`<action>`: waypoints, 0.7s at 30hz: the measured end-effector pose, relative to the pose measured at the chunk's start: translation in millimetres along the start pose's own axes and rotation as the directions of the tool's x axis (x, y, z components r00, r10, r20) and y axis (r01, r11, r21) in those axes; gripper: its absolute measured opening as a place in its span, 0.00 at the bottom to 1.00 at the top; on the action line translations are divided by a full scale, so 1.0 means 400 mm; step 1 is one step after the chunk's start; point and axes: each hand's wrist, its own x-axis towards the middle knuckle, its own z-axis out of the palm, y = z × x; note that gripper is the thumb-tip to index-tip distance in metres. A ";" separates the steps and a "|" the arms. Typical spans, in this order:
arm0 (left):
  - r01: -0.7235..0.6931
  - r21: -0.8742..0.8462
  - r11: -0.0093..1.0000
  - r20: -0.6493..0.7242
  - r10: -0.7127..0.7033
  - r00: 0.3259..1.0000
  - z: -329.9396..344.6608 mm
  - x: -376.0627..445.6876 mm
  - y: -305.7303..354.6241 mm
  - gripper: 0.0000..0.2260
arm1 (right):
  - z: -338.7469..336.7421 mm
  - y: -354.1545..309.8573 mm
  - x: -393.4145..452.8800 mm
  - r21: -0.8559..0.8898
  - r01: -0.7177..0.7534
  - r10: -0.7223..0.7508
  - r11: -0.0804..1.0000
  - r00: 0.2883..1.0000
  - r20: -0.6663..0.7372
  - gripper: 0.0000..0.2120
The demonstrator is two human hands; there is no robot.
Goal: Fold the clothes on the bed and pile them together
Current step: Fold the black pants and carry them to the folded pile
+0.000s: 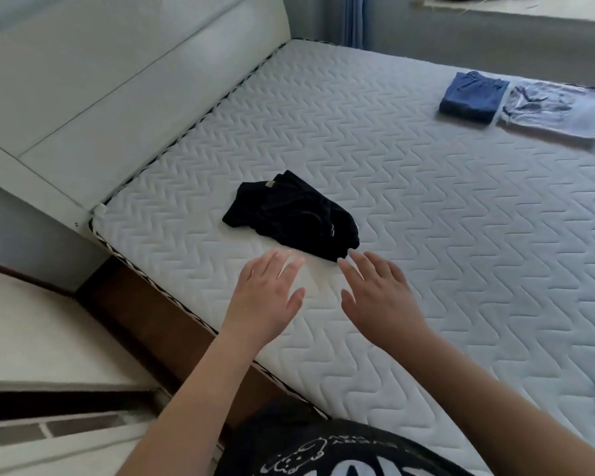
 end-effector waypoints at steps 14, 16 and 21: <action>-0.173 -0.065 0.983 0.065 0.177 0.982 0.107 0.261 -0.257 0.22 | 0.121 -0.036 0.285 -0.005 -0.182 0.182 0.983 0.979 0.097 0.27; -0.224 -0.095 0.970 0.104 0.234 0.967 0.144 0.322 -0.332 0.22 | 0.158 -0.059 0.346 0.012 -0.267 0.263 0.964 0.956 0.132 0.27; -0.327 -0.109 0.939 0.129 0.340 0.932 0.240 0.473 -0.478 0.23 | 0.231 -0.103 0.466 0.031 -0.436 0.425 0.899 0.889 0.171 0.28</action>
